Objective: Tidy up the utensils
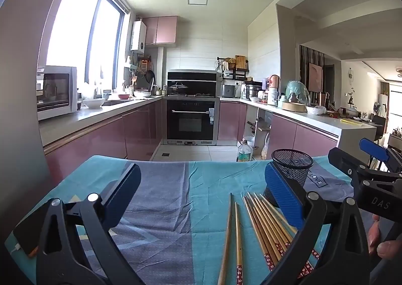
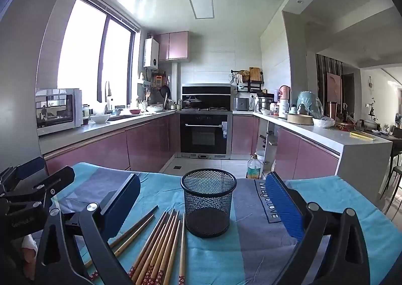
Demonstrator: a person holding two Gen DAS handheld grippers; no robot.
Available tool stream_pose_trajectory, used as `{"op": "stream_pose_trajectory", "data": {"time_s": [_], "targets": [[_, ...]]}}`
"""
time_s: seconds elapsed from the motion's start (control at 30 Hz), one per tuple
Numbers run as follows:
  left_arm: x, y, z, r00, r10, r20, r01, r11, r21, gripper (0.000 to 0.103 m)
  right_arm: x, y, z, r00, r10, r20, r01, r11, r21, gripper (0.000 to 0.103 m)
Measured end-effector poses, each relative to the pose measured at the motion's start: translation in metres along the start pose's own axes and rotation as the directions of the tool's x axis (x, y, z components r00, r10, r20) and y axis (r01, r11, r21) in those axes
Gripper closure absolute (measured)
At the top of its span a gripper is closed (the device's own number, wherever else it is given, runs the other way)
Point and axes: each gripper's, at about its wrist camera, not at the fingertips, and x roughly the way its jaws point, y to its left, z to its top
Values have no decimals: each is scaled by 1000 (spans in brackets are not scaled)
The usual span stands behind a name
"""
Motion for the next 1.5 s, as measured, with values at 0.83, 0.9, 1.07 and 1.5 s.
{"op": "stream_pose_trajectory", "data": {"time_s": [0.83, 0.9, 1.07, 1.5], "targets": [[-7, -6, 5, 1000, -11, 1, 11, 1000, 4, 6, 0, 1, 1, 1000, 0, 9, 0, 1000, -4, 7], [-7, -7, 5, 1000, -11, 1, 11, 1000, 3, 6, 0, 1, 1, 1000, -1, 9, 1, 1000, -4, 7], [-7, -7, 5, 1000, -11, 2, 11, 1000, 4, 6, 0, 1, 1, 1000, -1, 12, 1, 1000, -4, 7], [-7, -8, 5, 1000, -12, 2, 12, 1000, 3, 6, 0, 1, 2, 1000, -2, 11, 2, 1000, -4, 7]]}}
